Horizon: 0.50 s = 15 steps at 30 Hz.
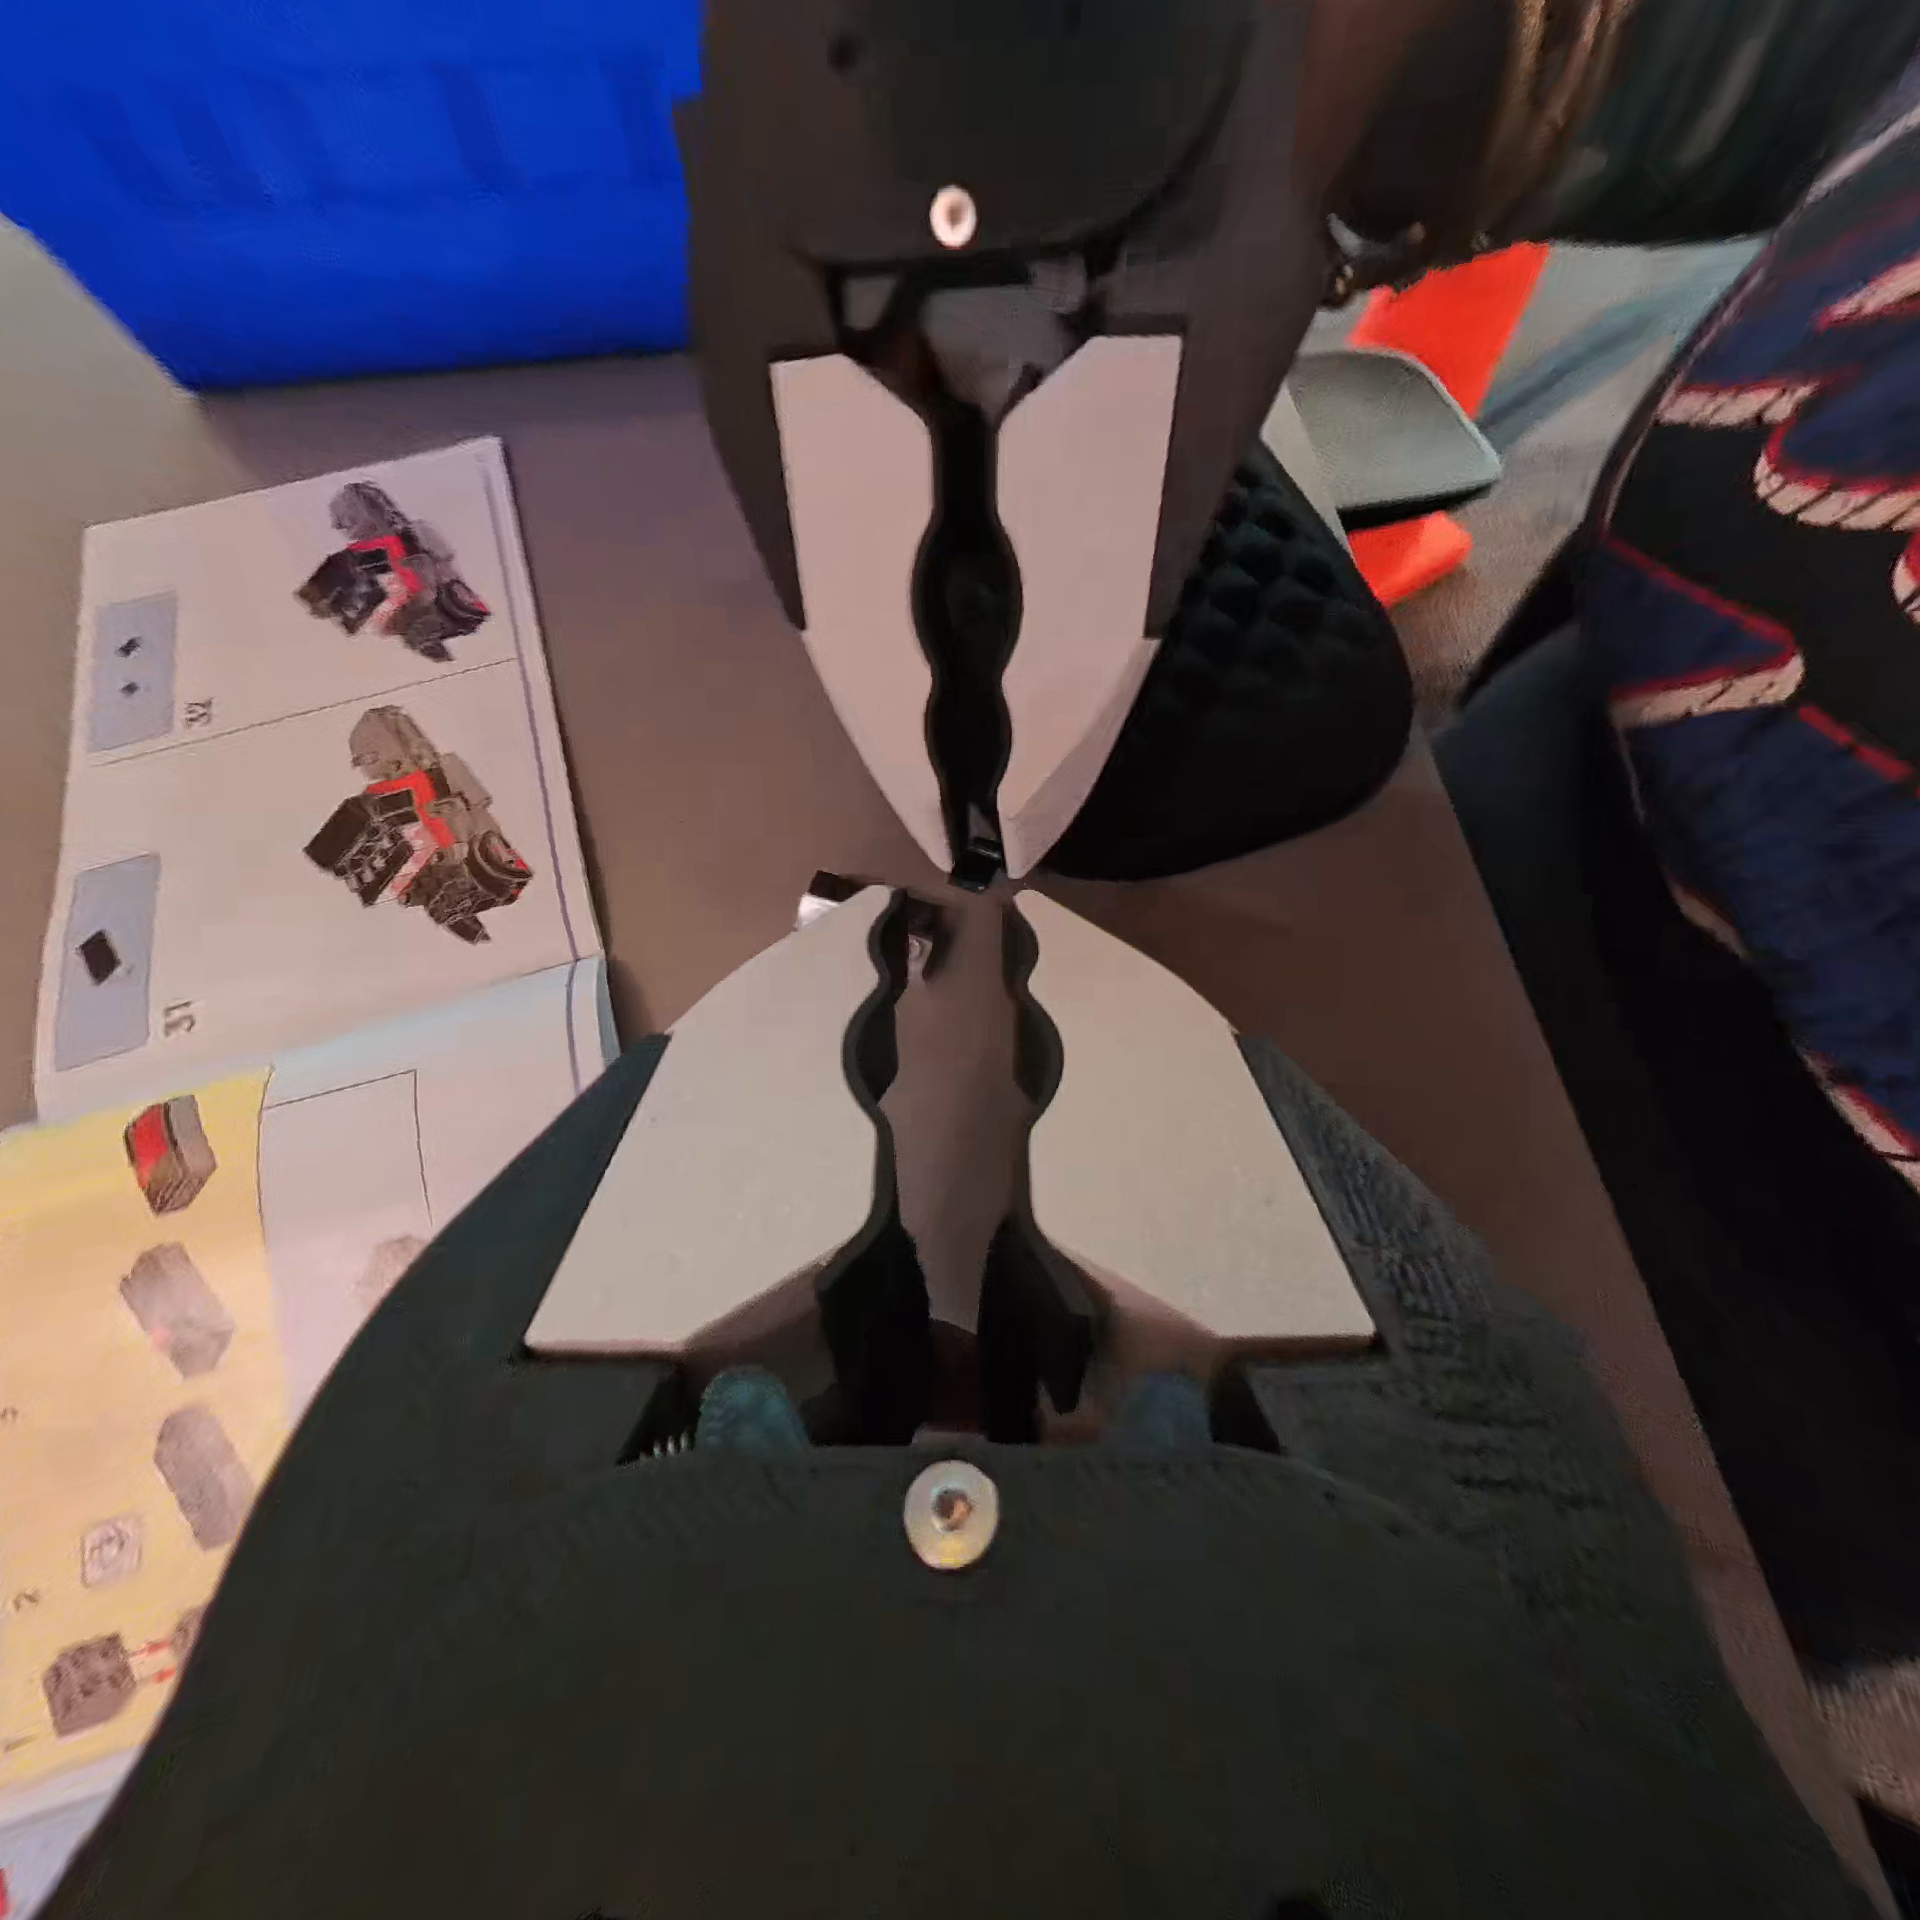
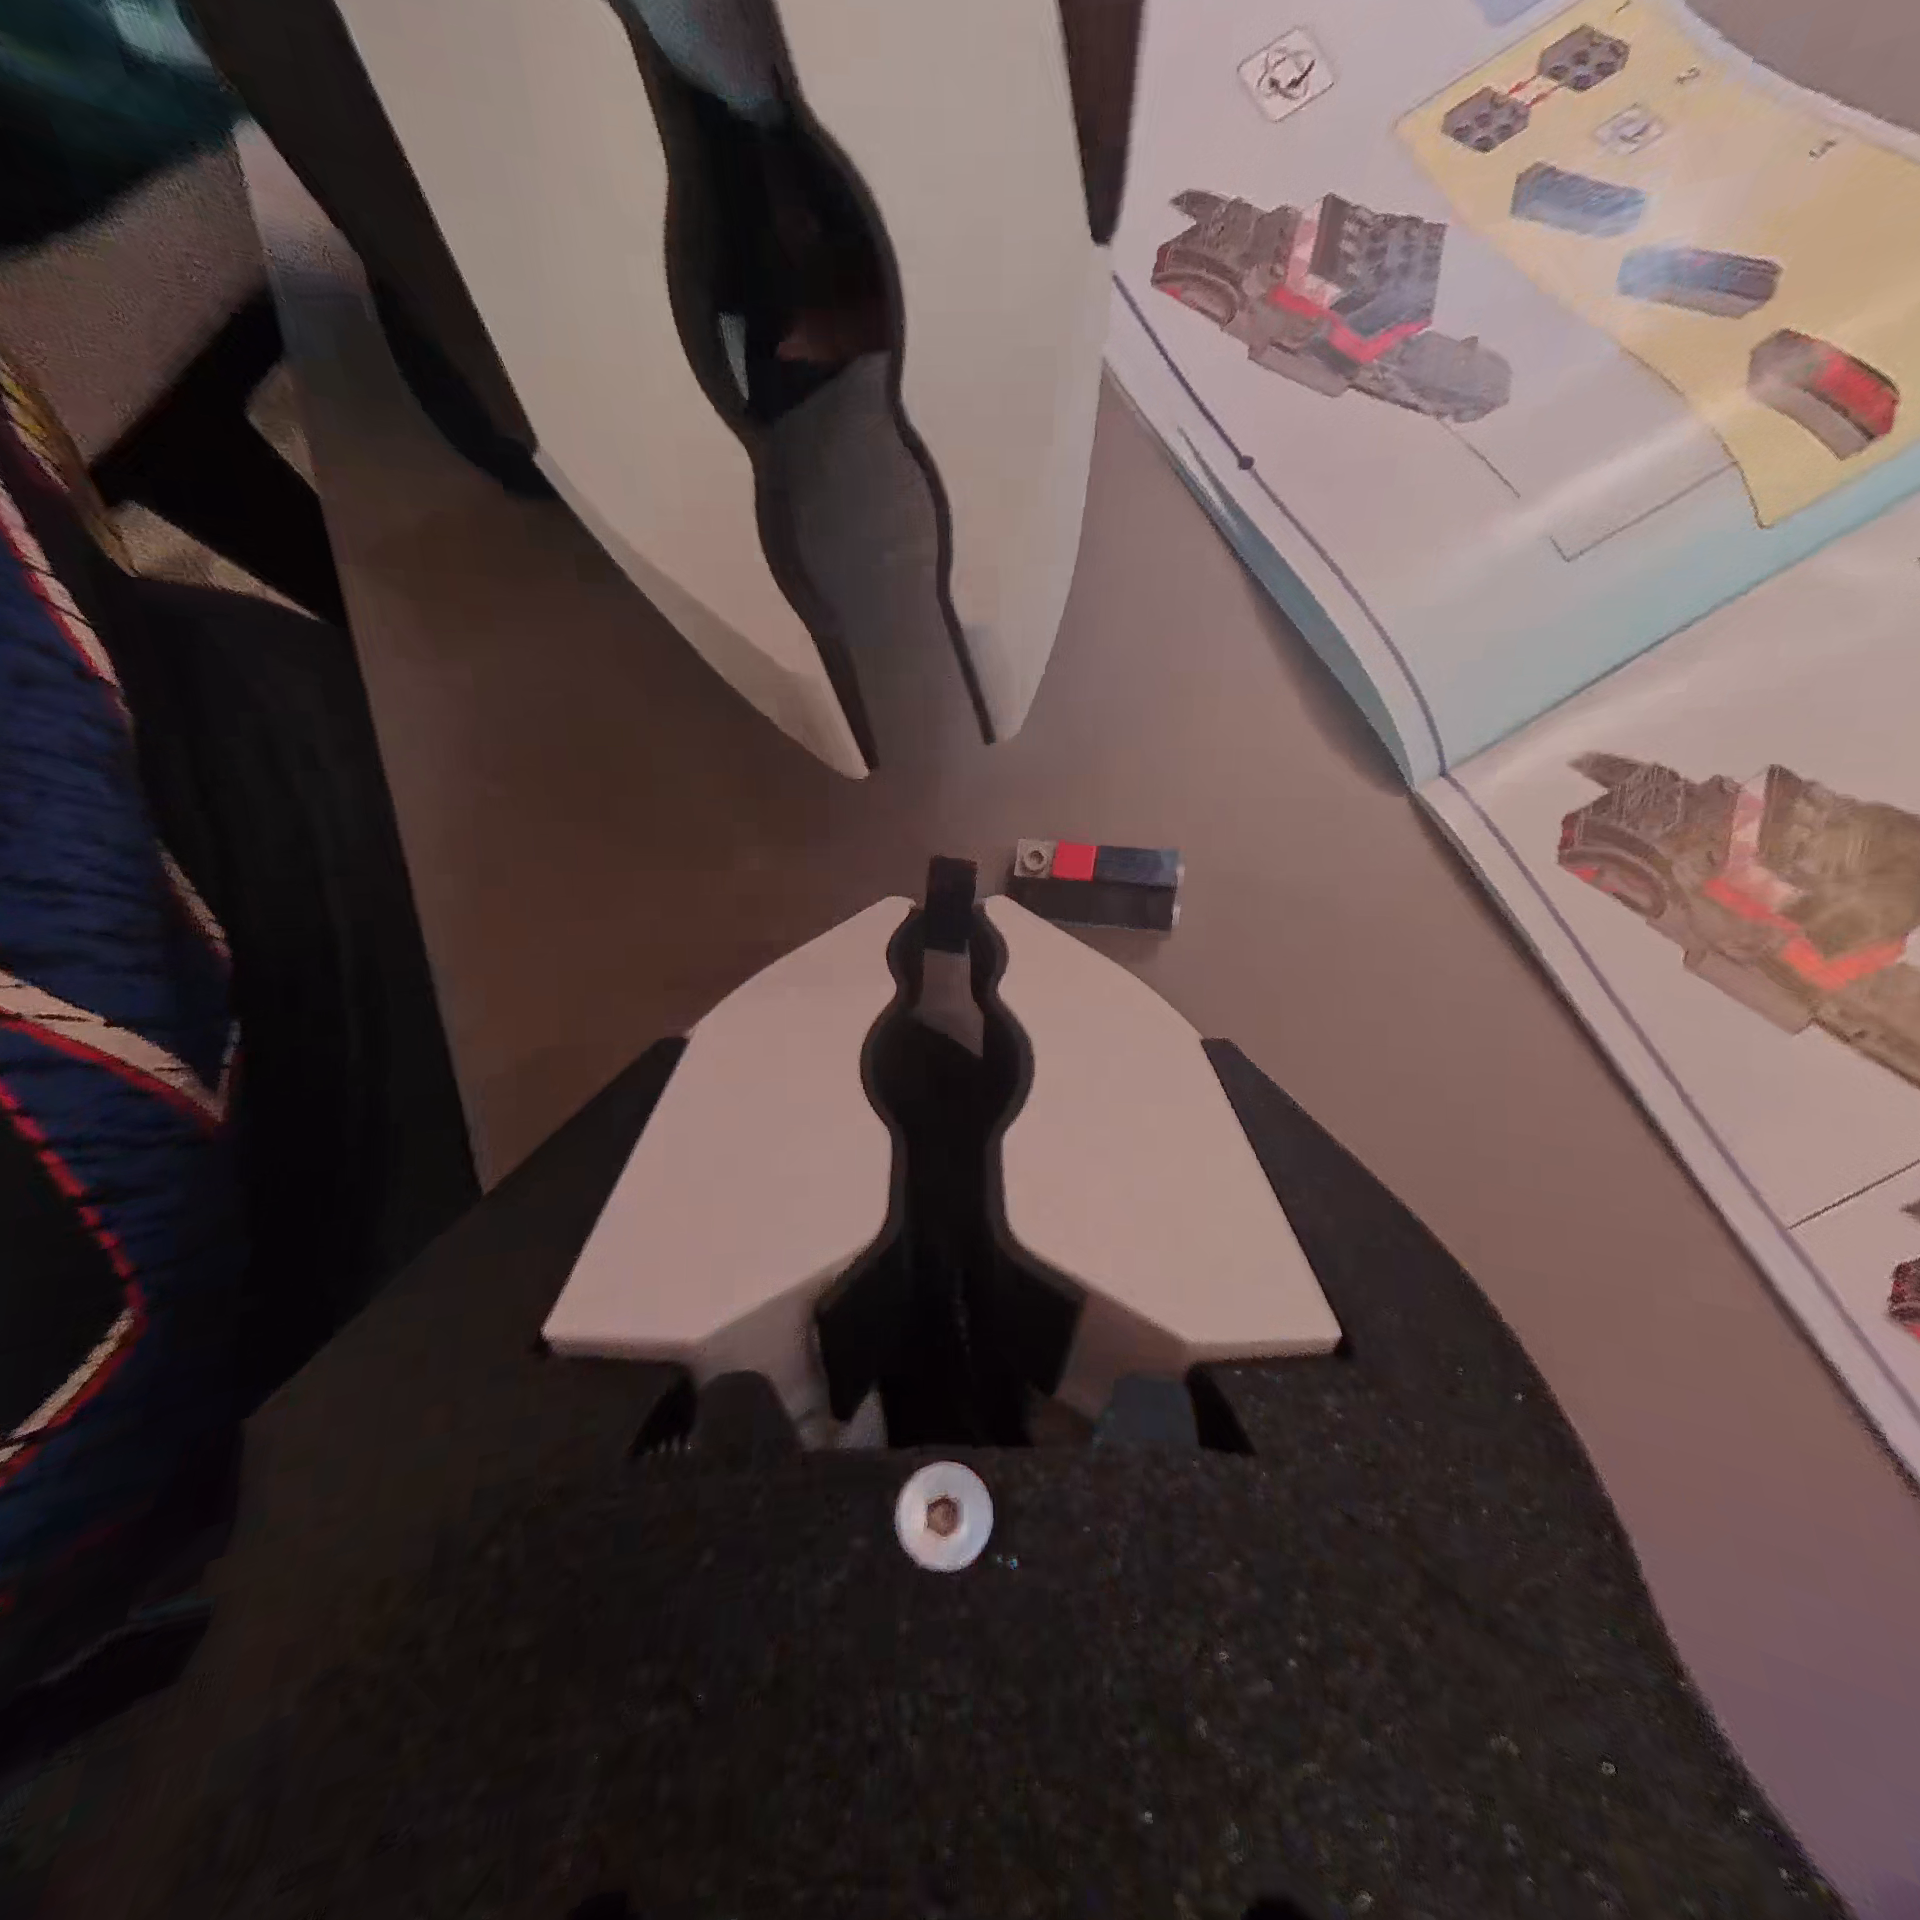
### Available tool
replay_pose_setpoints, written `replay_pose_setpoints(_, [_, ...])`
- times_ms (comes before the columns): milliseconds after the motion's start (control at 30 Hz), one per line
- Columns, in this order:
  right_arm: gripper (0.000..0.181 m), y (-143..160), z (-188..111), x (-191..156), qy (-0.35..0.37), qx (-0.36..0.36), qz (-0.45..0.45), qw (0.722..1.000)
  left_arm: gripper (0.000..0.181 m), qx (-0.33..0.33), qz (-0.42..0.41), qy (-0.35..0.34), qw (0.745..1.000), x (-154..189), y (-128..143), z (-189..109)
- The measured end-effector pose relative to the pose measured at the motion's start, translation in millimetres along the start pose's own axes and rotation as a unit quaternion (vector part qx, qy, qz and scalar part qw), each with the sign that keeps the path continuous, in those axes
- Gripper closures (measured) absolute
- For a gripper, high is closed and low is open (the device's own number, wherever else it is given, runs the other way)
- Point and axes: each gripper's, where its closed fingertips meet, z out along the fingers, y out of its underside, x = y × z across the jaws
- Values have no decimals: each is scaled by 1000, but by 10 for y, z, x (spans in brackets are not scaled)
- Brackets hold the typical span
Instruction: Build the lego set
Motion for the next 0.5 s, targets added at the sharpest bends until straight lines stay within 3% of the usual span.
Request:
replay_pose_setpoints(133, [173,-27,38,-19,8,-37,-33,999,167,-40,26,32,998,26,89,83])
replay_pose_setpoints(333, [173,-68,30,-33,15,-55,-56,997,172,-45,44,41,997,65,119,157])
replay_pose_setpoints(500, [171,-144,-33,1,34,-12,-77,996,173,-6,19,46,999,32,84,104])
